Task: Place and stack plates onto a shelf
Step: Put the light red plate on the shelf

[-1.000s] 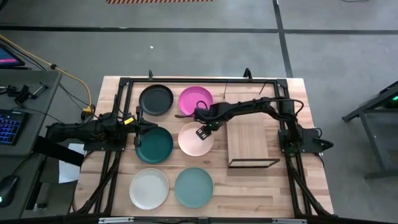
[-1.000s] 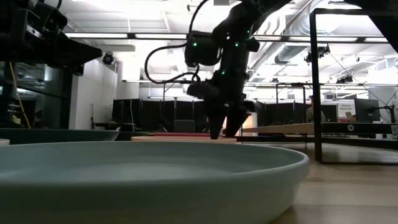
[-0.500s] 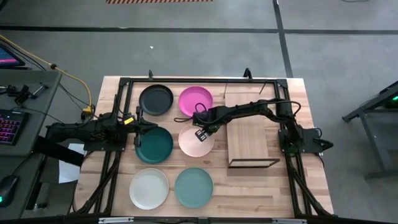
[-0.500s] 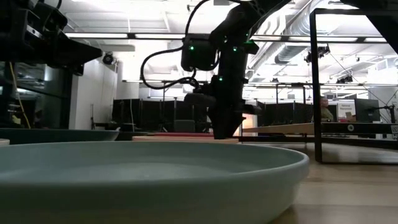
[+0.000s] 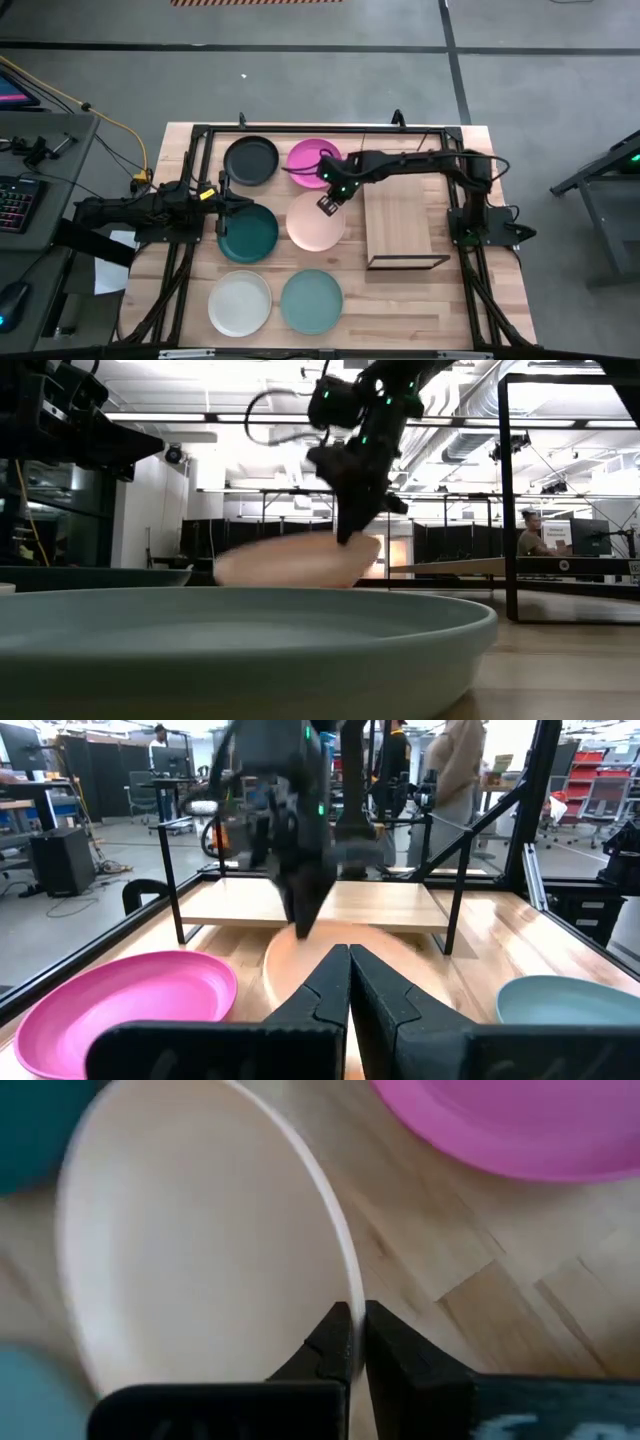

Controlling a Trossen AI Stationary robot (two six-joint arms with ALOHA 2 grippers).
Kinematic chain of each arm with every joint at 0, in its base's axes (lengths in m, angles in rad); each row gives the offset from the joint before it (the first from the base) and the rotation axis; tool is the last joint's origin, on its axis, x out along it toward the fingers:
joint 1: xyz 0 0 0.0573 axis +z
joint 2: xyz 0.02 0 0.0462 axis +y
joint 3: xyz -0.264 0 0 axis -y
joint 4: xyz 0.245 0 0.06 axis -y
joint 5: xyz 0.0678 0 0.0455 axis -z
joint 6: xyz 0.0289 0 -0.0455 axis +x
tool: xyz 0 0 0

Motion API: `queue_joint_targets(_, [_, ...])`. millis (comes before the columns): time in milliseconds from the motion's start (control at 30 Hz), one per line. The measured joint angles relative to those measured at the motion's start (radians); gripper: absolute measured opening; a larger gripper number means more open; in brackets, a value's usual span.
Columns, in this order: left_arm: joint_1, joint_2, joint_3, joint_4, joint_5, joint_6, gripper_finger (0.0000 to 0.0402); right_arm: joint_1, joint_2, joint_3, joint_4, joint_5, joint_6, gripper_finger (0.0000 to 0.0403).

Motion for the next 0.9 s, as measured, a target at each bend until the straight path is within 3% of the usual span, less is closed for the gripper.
queue_joint_targets(200, [0.0, 0.0, 0.0, 0.0, 0.0, 0.0, 0.0001, -0.006, -0.094, 0.001, -0.067, -0.001, -0.054, 0.0])
queue_joint_targets(333, [0.0, 0.0, 0.0, 0.0, 0.0, 0.0, 0.0001, -0.023, -0.164, 0.002, -0.203, 0.036, -0.119, 0.0])
queue_joint_targets(467, [0.0, 0.0, 0.0, 0.0, 0.0, 0.0, 0.0001, -0.094, -0.235, 0.002, -0.37, 0.116, -0.183, 0.0])
queue_joint_targets(567, [0.0, 0.0, 0.0, 0.0, 0.0, 0.0, 0.0001, -0.177, -0.314, -0.028, -0.392, 0.125, -0.204, 0.0])
queue_joint_targets(900, [0.0, 0.0, 0.0, 0.0, 0.0, 0.0, 0.0001, -0.417, -0.779, -0.583, -0.167, 0.117, 0.09, 0.0])
